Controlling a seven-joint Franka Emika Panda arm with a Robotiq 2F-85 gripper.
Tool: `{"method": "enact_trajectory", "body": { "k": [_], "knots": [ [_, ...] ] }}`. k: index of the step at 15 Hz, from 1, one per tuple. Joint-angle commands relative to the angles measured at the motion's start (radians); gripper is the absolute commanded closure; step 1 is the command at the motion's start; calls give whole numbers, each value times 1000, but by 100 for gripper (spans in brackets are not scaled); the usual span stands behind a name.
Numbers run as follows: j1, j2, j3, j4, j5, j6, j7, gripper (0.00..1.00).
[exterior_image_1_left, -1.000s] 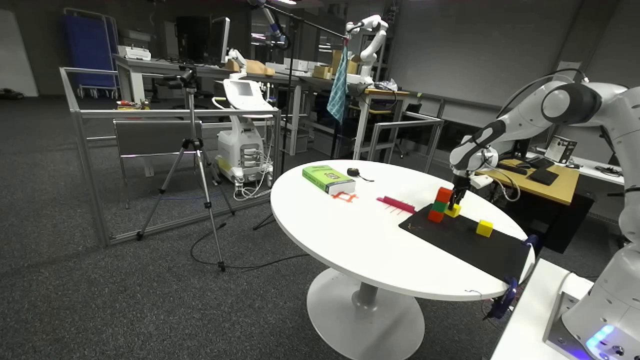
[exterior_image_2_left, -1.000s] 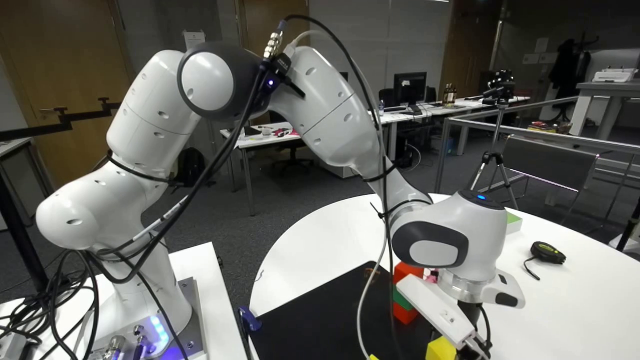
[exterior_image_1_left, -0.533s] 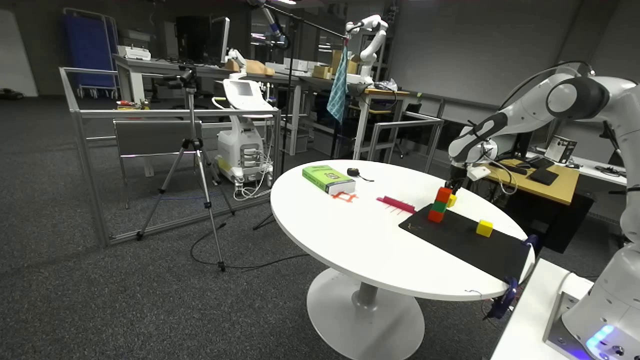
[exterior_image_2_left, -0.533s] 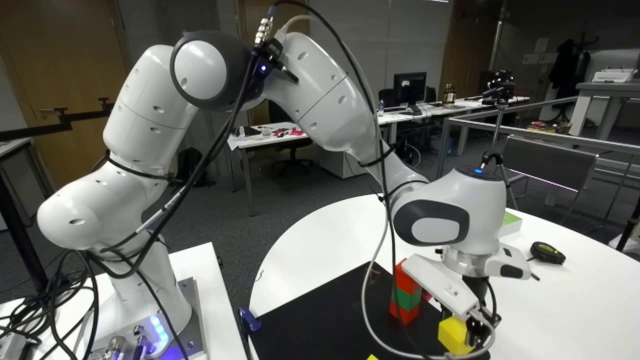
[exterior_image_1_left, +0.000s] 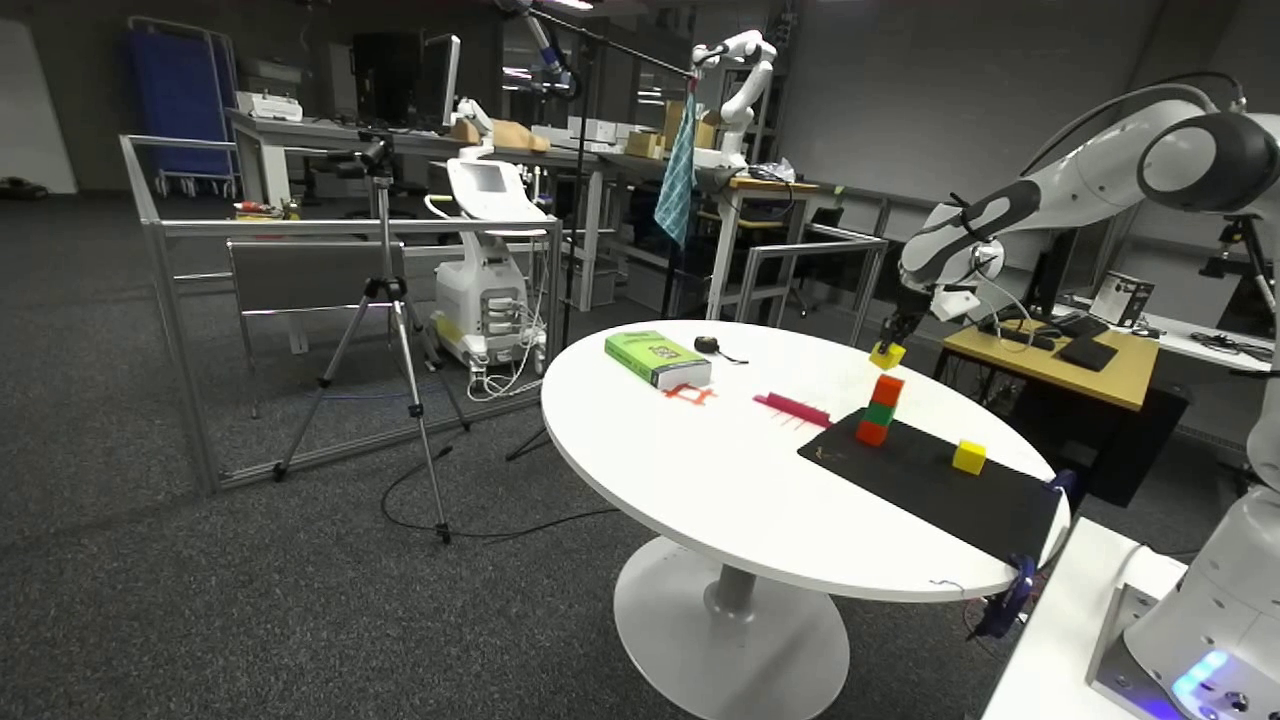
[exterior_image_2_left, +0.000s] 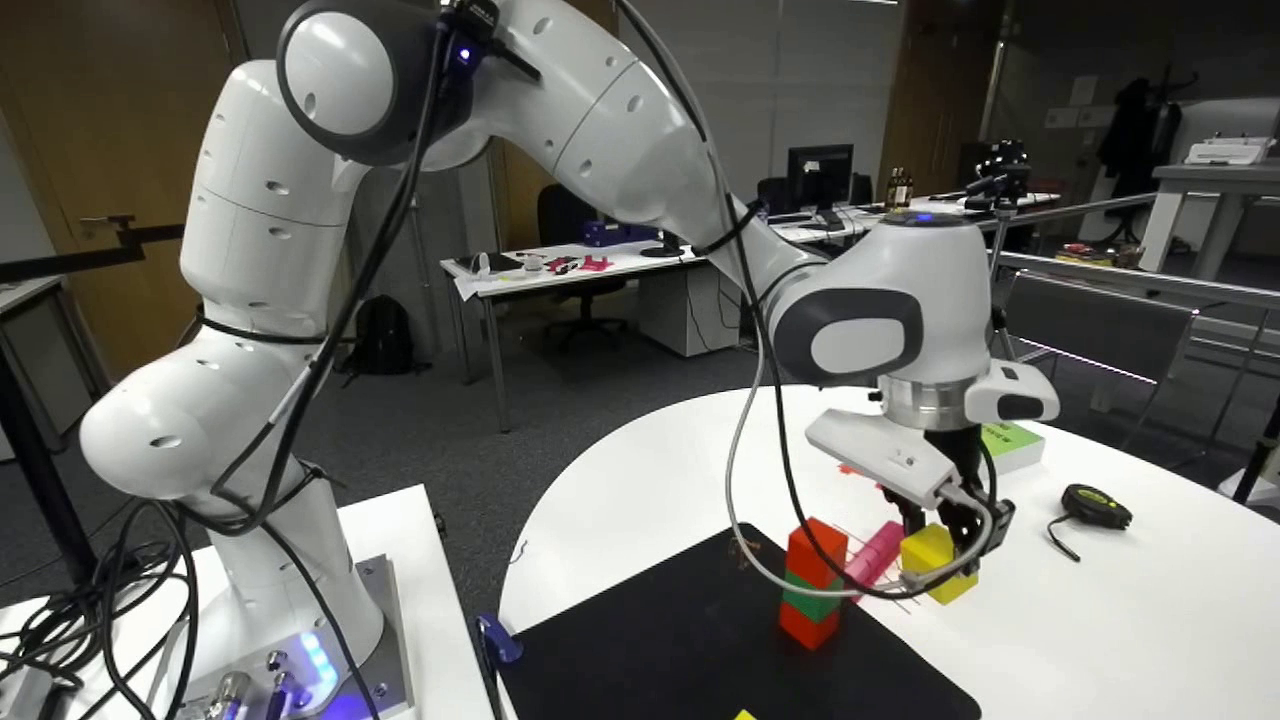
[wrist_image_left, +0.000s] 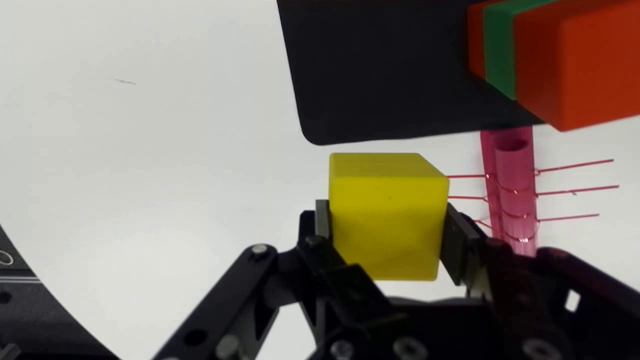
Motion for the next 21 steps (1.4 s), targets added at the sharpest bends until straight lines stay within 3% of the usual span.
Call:
{"method": "enact_trajectory", "body": {
  "k": [1, 5, 11, 16, 21],
  "knots": [
    [8, -147, 7, -107, 9, 27, -2, 70],
    [3, -278, 22, -196, 64, -41, -76, 70],
    [40, -414, -14, -320, 59, -152, -224, 70],
    [88, -405, -19, -353, 97, -152, -378, 70],
    [112, -370, -25, -339, 73, -148, -412, 70]
  ]
}}
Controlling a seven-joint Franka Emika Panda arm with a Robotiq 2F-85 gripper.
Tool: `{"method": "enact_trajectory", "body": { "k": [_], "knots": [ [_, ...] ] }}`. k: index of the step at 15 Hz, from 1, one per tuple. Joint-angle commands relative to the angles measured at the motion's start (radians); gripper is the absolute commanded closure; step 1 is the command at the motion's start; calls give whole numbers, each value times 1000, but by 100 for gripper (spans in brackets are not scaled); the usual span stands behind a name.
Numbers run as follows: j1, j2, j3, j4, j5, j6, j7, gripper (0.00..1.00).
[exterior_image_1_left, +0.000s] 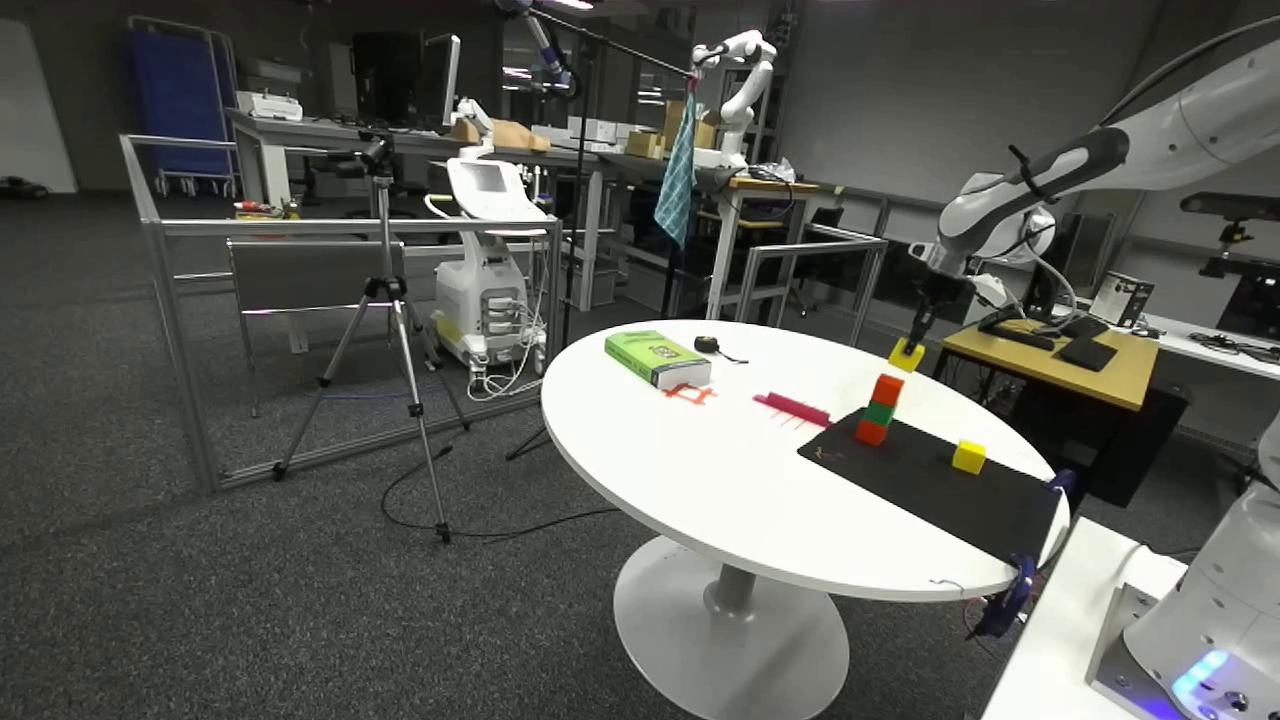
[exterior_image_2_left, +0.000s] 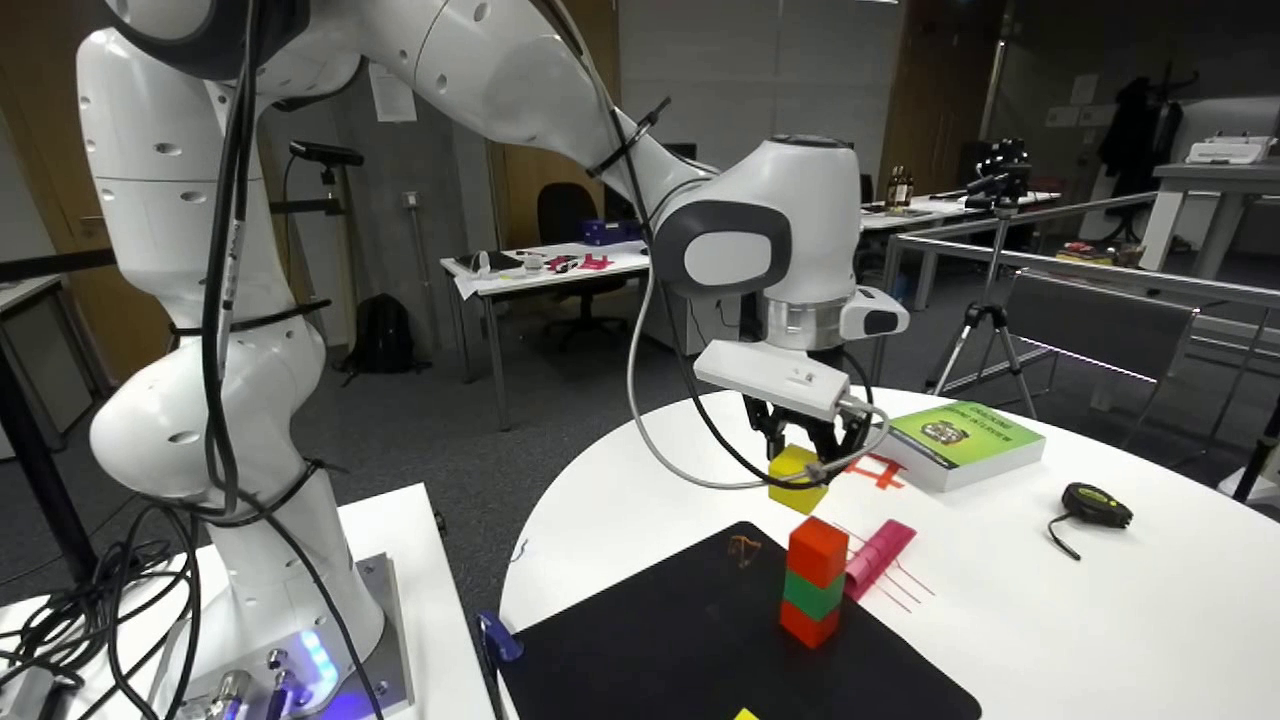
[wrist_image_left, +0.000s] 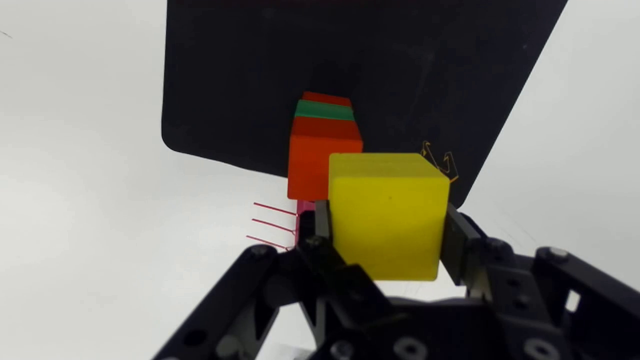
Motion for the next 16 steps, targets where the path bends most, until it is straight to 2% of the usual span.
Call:
{"method": "enact_trajectory", "body": {
  "k": [1, 12, 13, 14, 16],
  "knots": [
    [20, 4, -24, 7, -3, -7, -40, 70],
    [13, 64, -40, 51, 14, -7, 17, 70],
    [14, 47, -38, 21, 2, -1, 0, 70],
    [13, 52, -37, 23, 2, -1, 2, 45],
    [13, 59, -36, 22, 1, -1, 2, 45]
  ]
}}
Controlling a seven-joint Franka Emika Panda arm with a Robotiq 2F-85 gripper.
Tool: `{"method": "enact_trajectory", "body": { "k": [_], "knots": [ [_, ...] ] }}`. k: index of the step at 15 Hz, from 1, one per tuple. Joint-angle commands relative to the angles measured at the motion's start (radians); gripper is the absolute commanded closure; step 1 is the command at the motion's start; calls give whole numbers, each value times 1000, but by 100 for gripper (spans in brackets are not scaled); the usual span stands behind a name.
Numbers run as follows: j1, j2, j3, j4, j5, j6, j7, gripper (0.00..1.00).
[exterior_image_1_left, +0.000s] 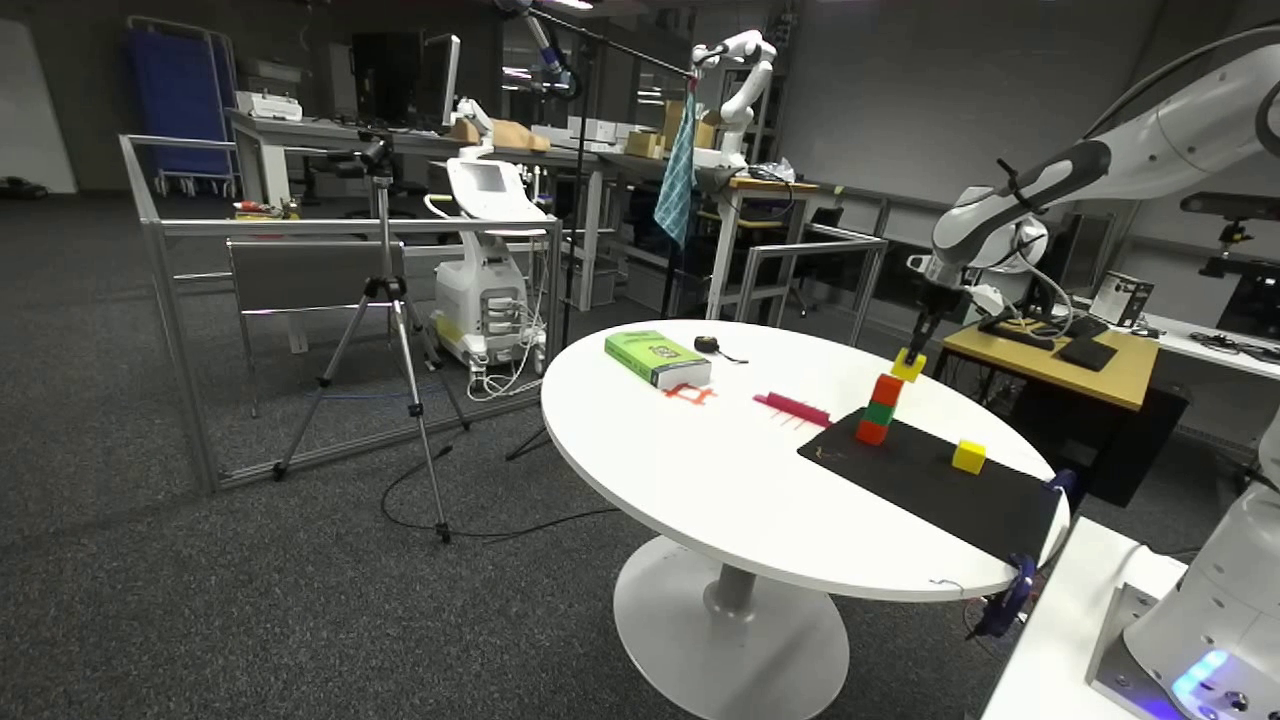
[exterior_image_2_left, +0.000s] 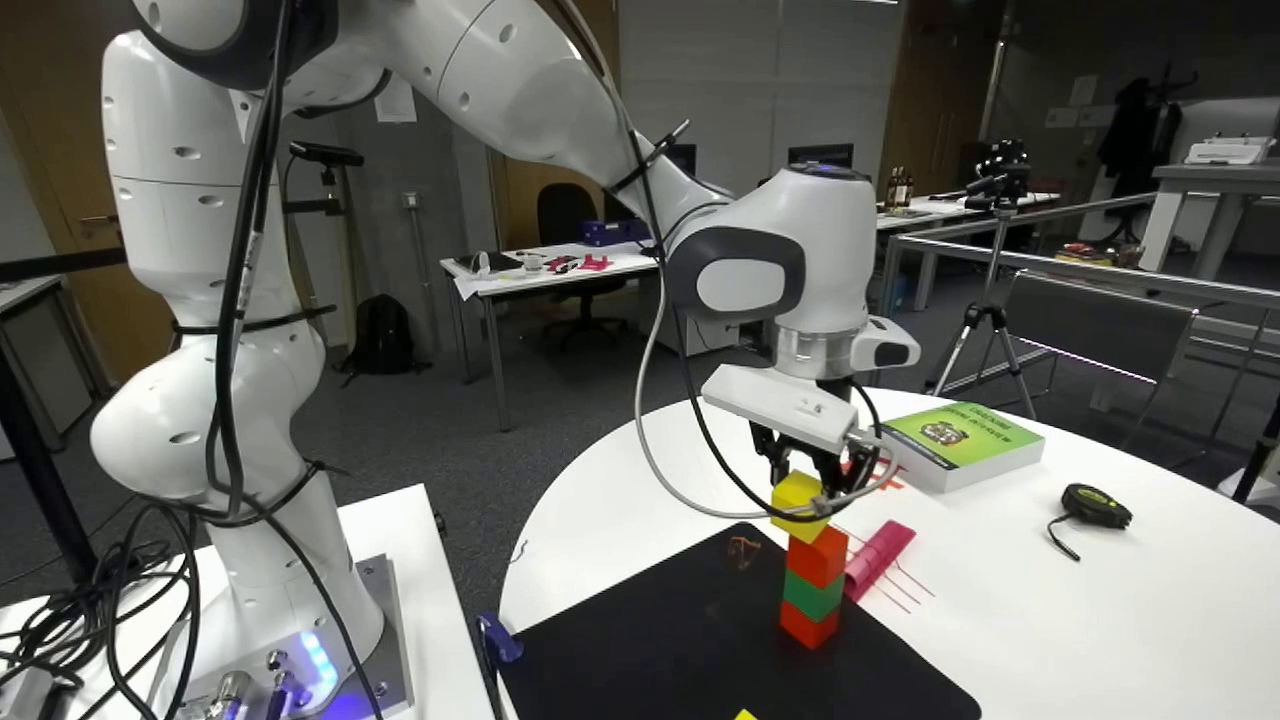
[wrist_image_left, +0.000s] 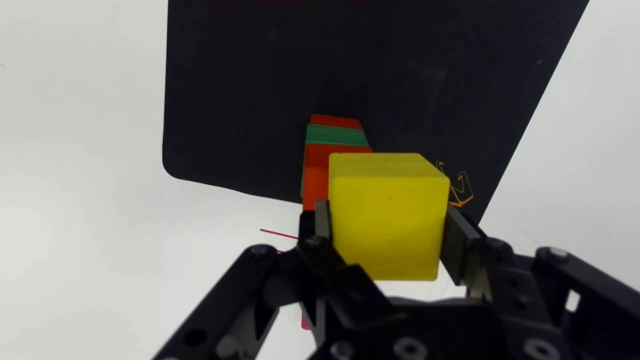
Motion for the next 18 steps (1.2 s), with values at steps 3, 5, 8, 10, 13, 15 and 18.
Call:
{"method": "enact_trajectory", "body": {
  "k": [3, 5, 8, 10, 13, 15, 18],
  "knots": [
    [9, 3, -8, 3, 3, -1, 4, 70],
    [8, 6, -8, 7, 5, 0, 5, 70],
    [8, 12, -8, 14, 5, 2, 9, 70],
    [9, 18, -8, 20, 5, 4, 14, 70],
    [11, 33, -7, 36, 3, 8, 32, 70],
    [13, 45, -6, 48, -2, 8, 46, 70],
    [16, 61, -2, 63, -5, 9, 68, 70]
  ]
}}
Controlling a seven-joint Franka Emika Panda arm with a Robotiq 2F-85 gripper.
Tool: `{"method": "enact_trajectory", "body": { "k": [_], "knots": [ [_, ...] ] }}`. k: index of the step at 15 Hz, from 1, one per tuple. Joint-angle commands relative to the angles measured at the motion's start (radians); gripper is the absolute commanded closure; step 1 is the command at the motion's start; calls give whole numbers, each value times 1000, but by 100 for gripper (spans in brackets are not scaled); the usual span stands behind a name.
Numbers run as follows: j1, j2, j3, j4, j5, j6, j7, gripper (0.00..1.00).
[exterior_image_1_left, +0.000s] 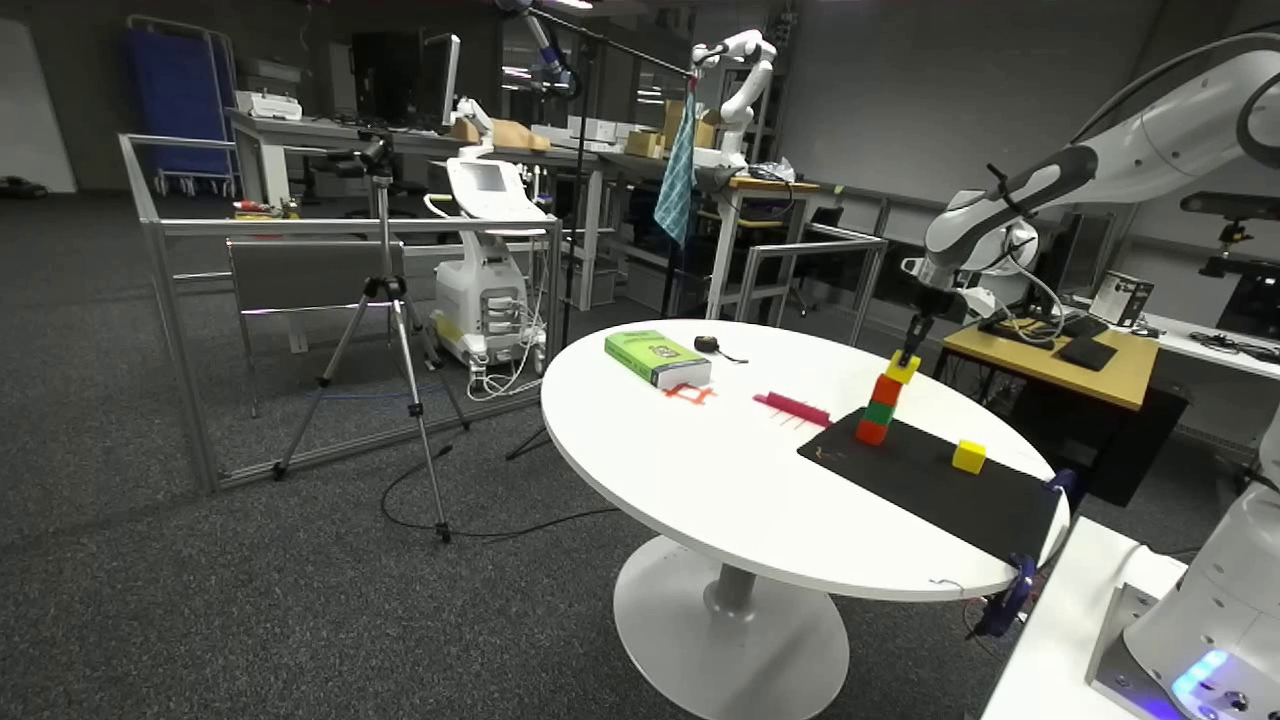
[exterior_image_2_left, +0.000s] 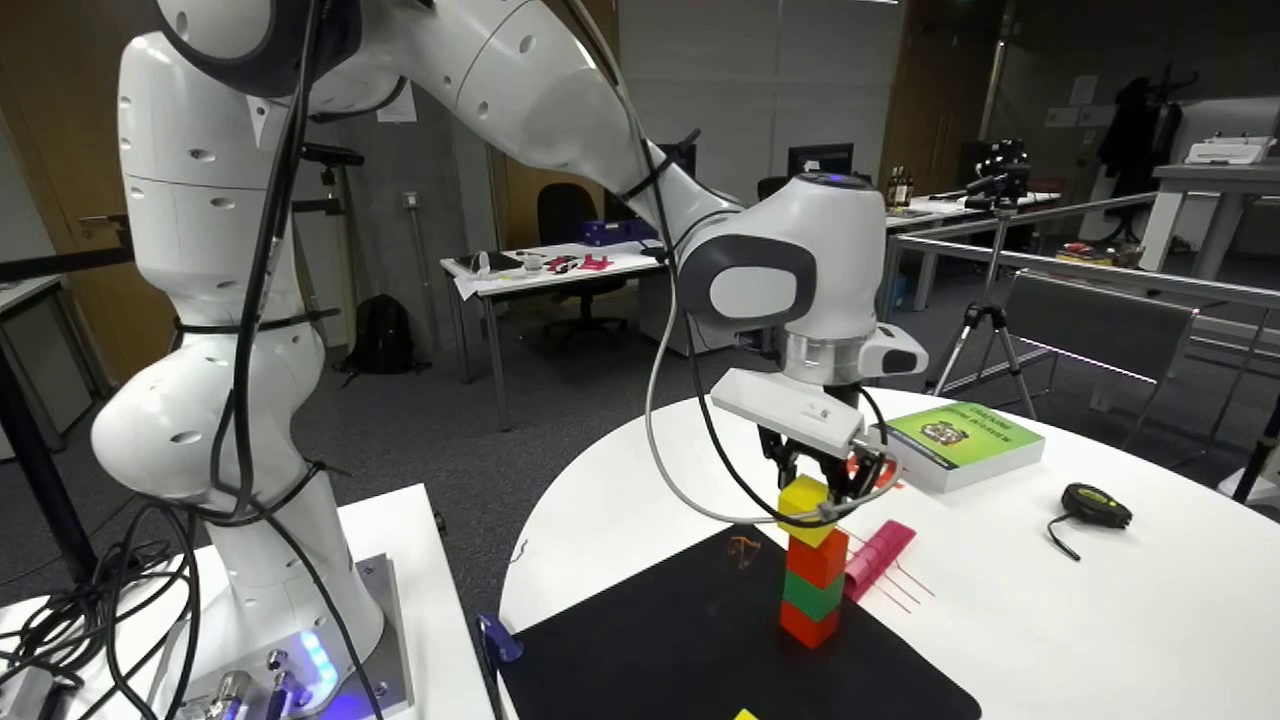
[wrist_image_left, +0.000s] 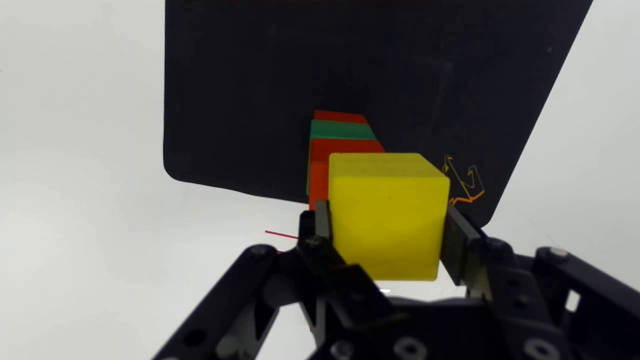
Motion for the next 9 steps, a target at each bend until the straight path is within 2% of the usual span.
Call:
{"method": "enact_trajectory", "body": {
  "k": [1, 9],
  "knots": [
    [11, 22, -1, 33, -8, 7, 44, 70],
    [13, 16, -3, 34, -44, 9, 105, 70]
  ]
}}
